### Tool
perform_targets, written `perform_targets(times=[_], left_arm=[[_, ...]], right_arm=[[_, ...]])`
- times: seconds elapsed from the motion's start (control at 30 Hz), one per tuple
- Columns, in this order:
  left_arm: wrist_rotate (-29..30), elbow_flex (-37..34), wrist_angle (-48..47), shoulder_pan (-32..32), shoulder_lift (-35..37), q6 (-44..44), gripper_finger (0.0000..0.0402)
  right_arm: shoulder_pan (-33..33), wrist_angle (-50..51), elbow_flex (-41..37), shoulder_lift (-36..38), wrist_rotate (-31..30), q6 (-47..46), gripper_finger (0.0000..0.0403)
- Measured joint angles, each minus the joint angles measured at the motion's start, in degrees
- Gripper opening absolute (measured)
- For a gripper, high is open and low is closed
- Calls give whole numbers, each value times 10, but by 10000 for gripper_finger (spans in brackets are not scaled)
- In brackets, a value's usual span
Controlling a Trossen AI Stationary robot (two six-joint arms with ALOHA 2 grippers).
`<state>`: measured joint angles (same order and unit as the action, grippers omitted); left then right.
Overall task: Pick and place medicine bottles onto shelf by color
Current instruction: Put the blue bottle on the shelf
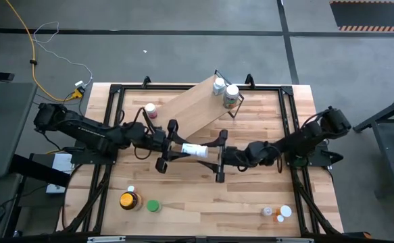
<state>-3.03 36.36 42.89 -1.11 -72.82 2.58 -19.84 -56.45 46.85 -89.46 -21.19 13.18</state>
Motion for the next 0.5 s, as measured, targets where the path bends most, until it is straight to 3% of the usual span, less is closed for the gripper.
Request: perform_targets(times=[0.2, 0.4, 0.5], left_arm=[[7, 0, 61, -11, -8, 30, 149], [28, 0, 172, -28, -42, 33, 149], [41, 0, 218, -30, -74, 45, 150]], right_arm=[[-8, -81, 0, 2, 9, 28, 252], [22, -121, 0, 2, 97, 5, 252], [37, -122, 0, 2, 110, -14, 252]])
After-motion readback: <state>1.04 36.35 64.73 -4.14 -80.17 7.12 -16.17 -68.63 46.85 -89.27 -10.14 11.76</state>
